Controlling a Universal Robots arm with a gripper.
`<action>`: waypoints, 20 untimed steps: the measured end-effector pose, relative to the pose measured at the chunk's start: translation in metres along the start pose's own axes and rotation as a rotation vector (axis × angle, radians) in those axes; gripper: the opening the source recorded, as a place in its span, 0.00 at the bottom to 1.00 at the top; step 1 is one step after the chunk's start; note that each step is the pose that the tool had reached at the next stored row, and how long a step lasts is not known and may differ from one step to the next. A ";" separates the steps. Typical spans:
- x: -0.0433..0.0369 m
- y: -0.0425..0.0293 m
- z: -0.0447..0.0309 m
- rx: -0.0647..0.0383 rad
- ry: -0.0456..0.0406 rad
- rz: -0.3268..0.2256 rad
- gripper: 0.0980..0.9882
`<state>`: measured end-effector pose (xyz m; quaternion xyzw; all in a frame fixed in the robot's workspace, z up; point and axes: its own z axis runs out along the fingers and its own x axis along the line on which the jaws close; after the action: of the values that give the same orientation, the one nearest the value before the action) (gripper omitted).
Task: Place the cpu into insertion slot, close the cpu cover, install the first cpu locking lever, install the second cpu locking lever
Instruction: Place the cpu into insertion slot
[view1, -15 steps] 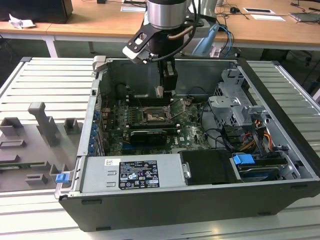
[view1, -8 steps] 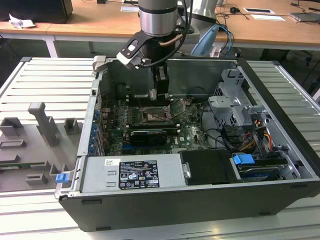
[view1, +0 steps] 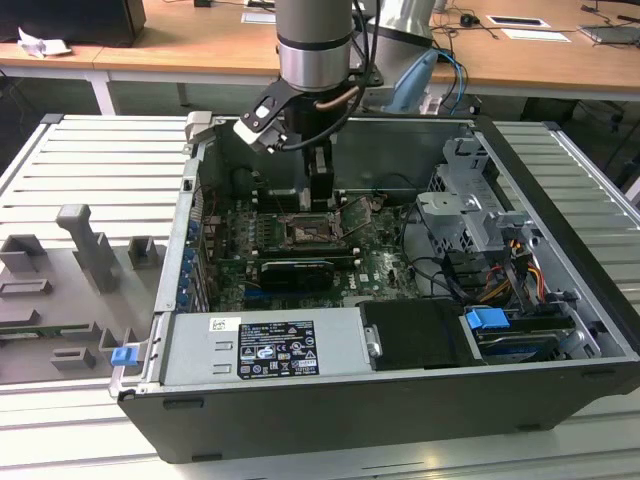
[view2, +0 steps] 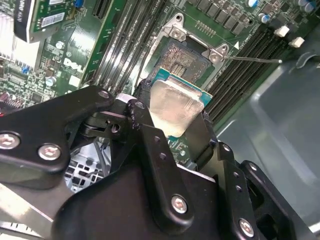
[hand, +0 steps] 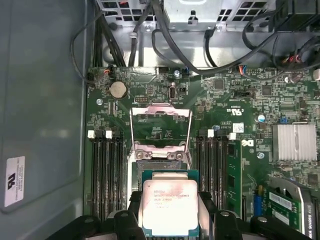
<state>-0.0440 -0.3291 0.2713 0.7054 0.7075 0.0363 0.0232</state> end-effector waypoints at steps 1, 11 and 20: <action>0.0000 -0.0005 0.0023 0.000 0.0005 -0.005 0.48; -0.0001 -0.0071 0.0274 0.000 0.0021 -0.023 0.48; 0.0024 -0.0088 0.0470 0.002 -0.0005 -0.022 0.48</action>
<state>-0.0489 -0.3258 0.2238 0.6977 0.7151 0.0354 0.0232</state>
